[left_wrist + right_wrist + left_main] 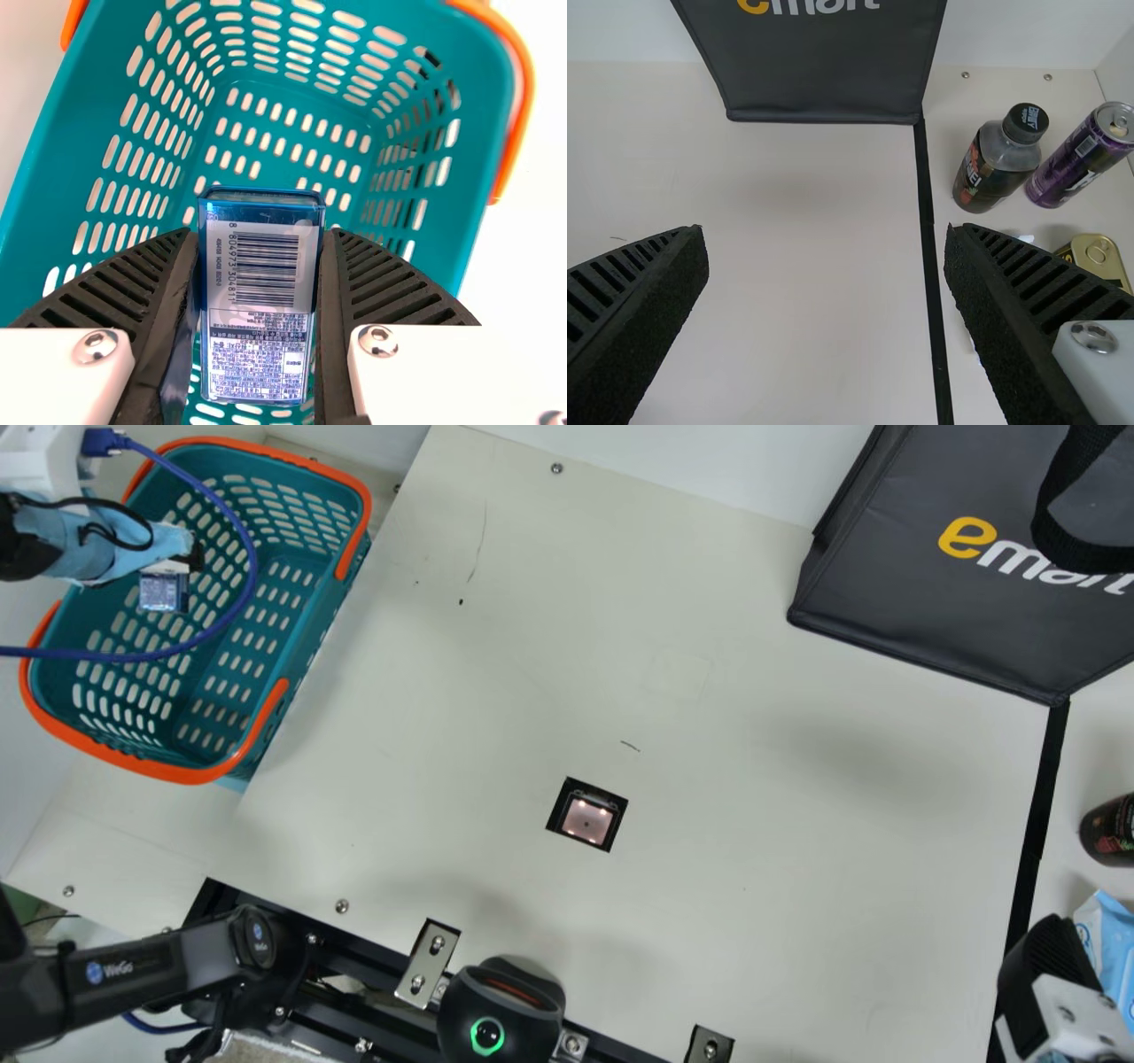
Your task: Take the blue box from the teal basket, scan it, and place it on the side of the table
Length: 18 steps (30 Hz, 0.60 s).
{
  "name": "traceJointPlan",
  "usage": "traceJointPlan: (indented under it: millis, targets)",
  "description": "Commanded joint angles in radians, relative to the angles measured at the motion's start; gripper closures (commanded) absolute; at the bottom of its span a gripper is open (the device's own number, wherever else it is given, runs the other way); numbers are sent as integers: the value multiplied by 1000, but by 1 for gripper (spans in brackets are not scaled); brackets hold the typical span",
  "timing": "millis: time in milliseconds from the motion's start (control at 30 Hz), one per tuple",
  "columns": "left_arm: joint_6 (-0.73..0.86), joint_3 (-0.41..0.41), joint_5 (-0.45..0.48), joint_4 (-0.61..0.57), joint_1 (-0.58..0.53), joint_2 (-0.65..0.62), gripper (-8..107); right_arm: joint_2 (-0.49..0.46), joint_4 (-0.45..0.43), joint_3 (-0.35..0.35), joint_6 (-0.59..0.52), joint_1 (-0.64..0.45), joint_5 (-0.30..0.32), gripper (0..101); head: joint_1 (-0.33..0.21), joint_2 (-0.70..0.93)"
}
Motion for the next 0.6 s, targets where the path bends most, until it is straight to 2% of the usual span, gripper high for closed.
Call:
traceJointPlan:
  millis: [0, 567]
  targets:
    - [-20, 4, 7, 7, -20, -26, 107, 0, 0, 0, 0, 0, 0, 6, -29, 2]
    - [-223, 93, 56, 114, -286, -204, 107, 0, 0, 0, 0, 0, -1, 6, -29, 2]
